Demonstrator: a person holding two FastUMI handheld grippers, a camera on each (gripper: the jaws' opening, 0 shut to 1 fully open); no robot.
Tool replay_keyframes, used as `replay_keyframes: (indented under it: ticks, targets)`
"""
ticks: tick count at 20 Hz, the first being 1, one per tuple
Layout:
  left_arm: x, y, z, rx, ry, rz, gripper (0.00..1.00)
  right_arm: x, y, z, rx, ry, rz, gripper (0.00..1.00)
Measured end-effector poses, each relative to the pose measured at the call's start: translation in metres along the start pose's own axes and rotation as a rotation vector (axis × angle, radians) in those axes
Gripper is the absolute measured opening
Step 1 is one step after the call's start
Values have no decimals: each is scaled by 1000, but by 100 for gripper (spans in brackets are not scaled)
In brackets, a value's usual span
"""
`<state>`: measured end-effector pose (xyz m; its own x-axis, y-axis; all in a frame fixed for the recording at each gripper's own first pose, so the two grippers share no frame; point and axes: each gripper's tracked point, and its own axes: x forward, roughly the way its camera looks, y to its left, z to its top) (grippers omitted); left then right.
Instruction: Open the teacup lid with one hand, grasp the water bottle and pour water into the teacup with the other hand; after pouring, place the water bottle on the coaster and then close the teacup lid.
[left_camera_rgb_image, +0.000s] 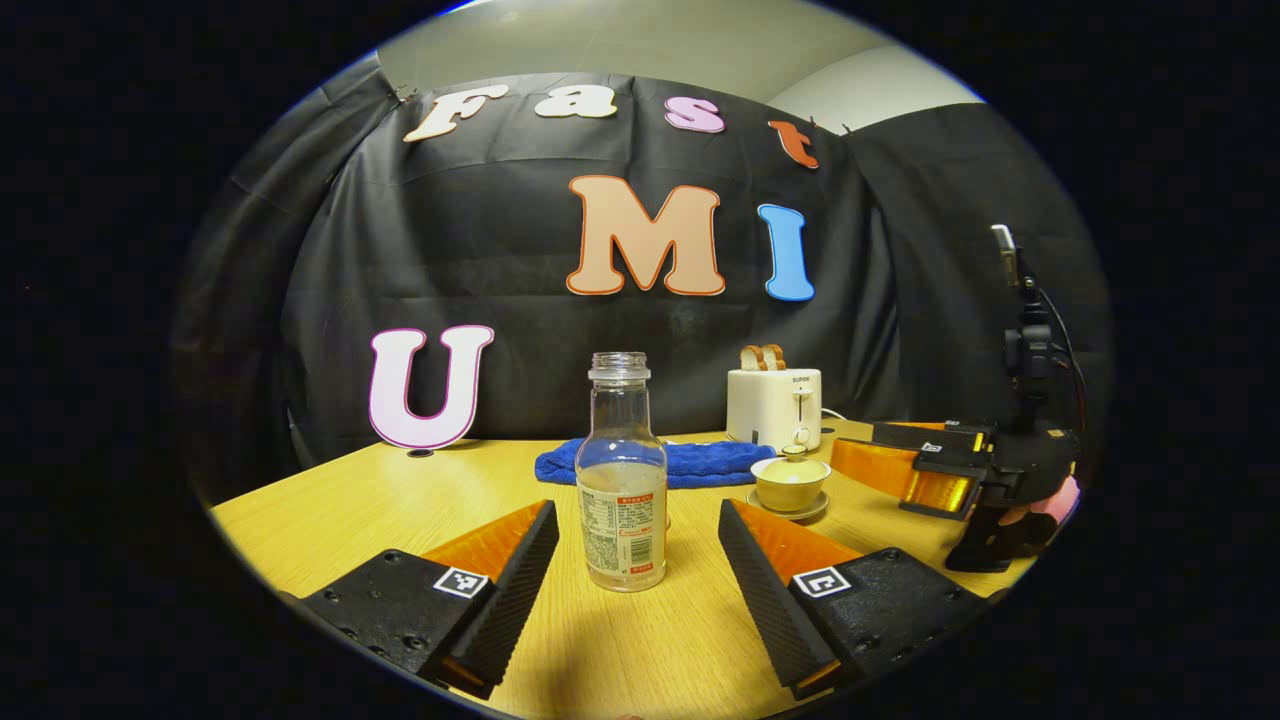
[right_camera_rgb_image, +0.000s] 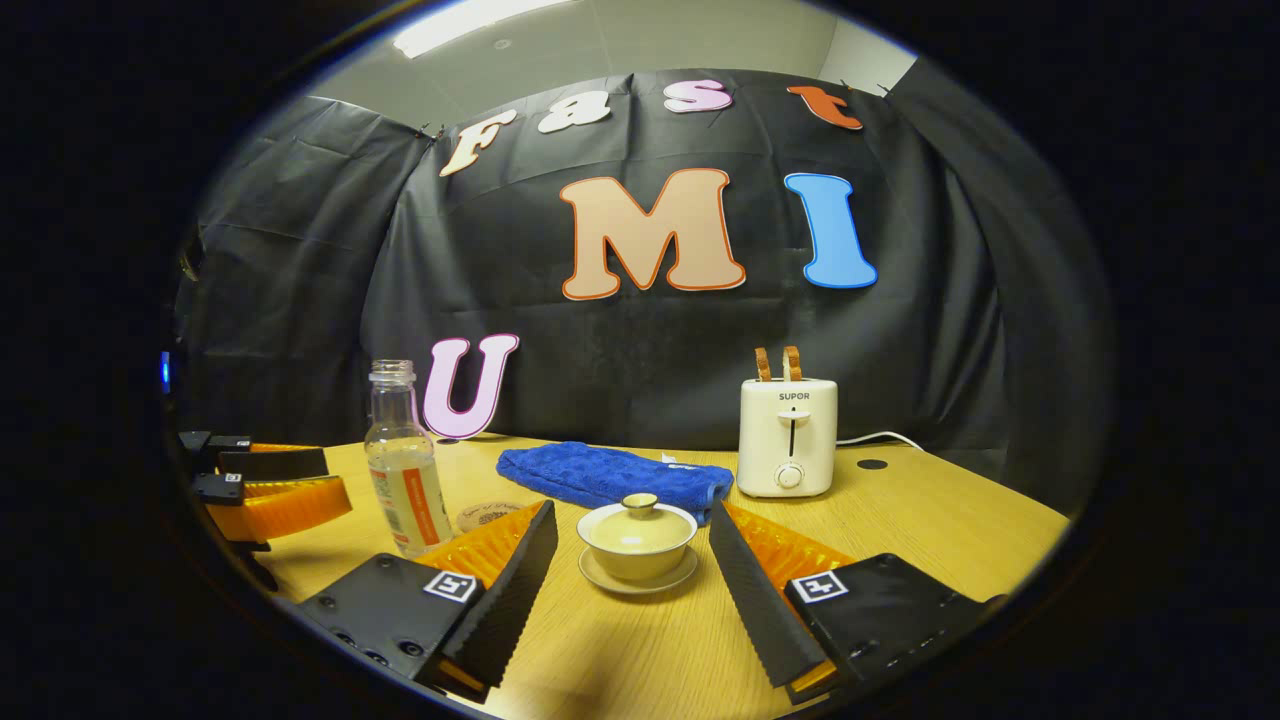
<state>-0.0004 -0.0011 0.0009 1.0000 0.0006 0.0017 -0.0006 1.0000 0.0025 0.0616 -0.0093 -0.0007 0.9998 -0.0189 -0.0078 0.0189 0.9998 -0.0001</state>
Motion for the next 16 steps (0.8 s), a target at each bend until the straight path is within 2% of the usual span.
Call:
replay_keyframes:
  ticks: [7,8,10,11,12,14,15,16]
  targets:
    - [0,0,0,-1,1,0,94,34,3,-3,0,11,7,94]
    - [0,0,0,0,0,0,94,39,4,-5,0,16,7,97]
    - [0,-1,0,0,0,-3,94,51,4,-8,0,34,9,97]
    - [0,-1,1,-1,0,-5,94,56,4,-9,0,44,8,94]
    - [1,-2,0,0,0,-7,94,60,3,-11,-2,52,5,97]
    - [0,-2,0,-1,0,-9,94,67,3,-13,-4,59,4,94]
    - [0,-2,1,-1,0,-10,94,70,2,-11,-4,67,0,100]
    - [0,-3,0,-1,0,-11,94,75,1,-16,-3,79,-7,91]
